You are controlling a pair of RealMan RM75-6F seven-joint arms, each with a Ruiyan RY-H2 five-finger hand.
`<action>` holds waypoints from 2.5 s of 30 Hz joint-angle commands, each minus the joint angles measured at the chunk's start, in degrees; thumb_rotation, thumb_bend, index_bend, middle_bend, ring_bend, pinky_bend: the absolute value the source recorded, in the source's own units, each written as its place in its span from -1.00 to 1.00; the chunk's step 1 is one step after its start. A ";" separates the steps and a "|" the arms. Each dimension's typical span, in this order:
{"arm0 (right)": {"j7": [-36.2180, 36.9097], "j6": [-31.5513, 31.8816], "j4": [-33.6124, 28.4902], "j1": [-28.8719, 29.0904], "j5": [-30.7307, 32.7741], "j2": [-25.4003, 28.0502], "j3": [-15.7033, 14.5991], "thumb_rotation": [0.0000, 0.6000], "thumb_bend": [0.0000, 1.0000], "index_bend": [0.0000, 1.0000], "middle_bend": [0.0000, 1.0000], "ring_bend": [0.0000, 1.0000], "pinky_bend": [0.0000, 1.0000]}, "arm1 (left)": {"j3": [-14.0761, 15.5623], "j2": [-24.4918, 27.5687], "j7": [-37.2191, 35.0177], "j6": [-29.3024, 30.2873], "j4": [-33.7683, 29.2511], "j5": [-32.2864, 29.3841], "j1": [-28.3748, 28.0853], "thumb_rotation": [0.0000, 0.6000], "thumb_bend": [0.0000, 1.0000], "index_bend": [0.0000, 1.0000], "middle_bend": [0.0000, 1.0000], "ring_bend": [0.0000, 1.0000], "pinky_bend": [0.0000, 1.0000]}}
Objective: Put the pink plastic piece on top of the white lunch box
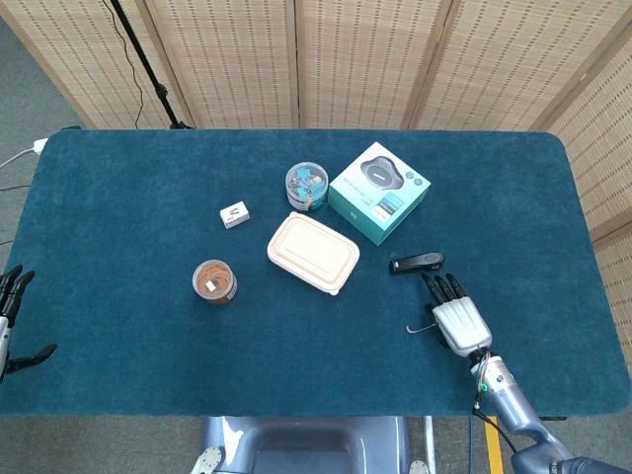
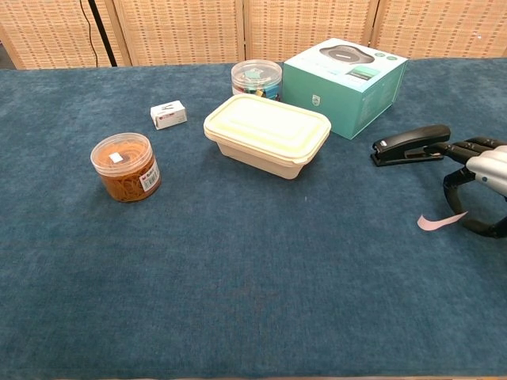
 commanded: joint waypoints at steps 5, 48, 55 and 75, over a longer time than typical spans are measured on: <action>0.35 0.08 0.46 0.16 0.09 -0.21 -0.06 1.00 -0.13 0.09 -1.00 -1.00 -1.00 | -0.05 -0.03 0.05 -0.09 -0.05 -0.12 -0.04 1.00 -0.92 -1.00 -1.00 -1.00 -1.00; -7.21 6.22 -10.20 5.34 -3.31 2.16 6.69 1.00 -0.12 0.20 -1.00 -1.00 -1.00 | 0.26 0.88 -2.48 -0.05 0.03 0.66 0.10 1.00 -0.92 -1.00 -1.00 -1.00 -1.00; -16.69 3.34 -12.13 10.80 -0.11 -1.29 11.48 1.00 -0.12 0.21 -1.00 -1.00 -1.00 | 0.26 1.32 -3.53 -0.57 0.13 0.51 -0.07 1.00 -0.92 -1.00 -1.00 -1.00 -1.00; -43.59 7.70 1.00 22.11 7.94 -20.69 18.05 1.00 -0.12 0.24 -1.00 -1.00 -1.00 | 0.35 2.73 -7.00 -1.49 0.36 0.34 -0.29 1.00 -0.92 -1.00 -1.00 -1.00 -1.00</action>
